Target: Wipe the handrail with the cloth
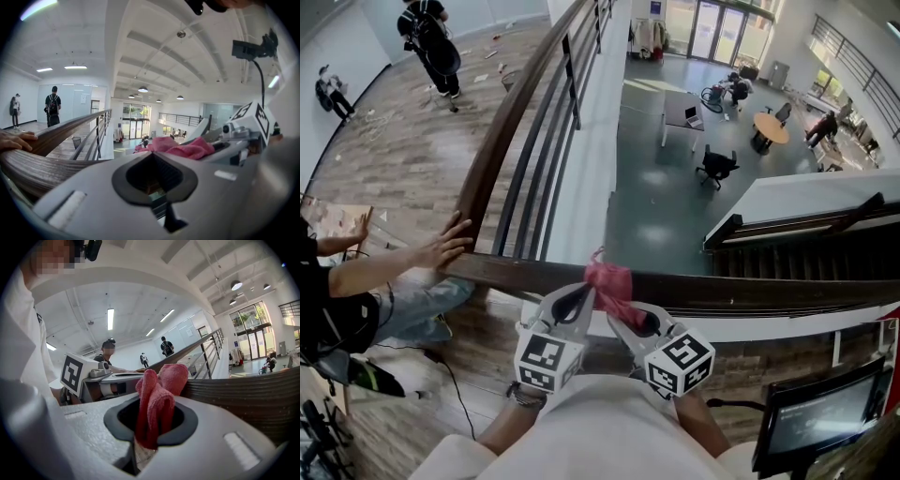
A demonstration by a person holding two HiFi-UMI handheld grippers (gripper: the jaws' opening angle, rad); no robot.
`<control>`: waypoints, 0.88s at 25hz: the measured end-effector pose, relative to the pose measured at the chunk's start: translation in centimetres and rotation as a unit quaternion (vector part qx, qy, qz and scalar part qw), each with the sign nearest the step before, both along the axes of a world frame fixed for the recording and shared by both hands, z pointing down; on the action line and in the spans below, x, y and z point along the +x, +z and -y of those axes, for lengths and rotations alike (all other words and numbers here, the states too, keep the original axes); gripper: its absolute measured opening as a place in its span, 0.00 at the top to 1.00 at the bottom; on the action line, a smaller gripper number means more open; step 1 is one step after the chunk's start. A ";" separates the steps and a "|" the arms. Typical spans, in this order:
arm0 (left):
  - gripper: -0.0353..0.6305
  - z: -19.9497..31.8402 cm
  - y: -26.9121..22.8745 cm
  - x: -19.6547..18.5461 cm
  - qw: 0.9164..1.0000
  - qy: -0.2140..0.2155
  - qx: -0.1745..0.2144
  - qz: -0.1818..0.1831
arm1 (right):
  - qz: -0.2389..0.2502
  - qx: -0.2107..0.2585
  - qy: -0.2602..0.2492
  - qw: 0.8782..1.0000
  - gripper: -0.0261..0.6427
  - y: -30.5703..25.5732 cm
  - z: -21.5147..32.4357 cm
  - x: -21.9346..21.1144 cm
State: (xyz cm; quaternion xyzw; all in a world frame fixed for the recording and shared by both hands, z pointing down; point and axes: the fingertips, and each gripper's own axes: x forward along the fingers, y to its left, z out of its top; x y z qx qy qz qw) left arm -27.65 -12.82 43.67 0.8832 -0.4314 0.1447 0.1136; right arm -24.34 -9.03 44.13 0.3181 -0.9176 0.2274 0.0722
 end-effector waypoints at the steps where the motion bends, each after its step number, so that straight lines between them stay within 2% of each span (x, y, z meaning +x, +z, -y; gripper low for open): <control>1: 0.94 0.1 -0.1 0.1 1.000 0.001 0.001 -0.001 | 0.000 0.000 0.001 1.000 0.87 0.0 0.0 0.0; 13: 0.94 -0.1 0.3 1.2 1.000 0.022 -0.004 0.004 | -0.001 -0.001 0.016 1.000 0.87 0.0 0.0 1.1; 22: 0.94 -0.1 0.0 1.6 1.000 0.022 0.001 0.002 | 0.001 -0.002 0.020 1.000 0.87 0.0 -0.2 1.5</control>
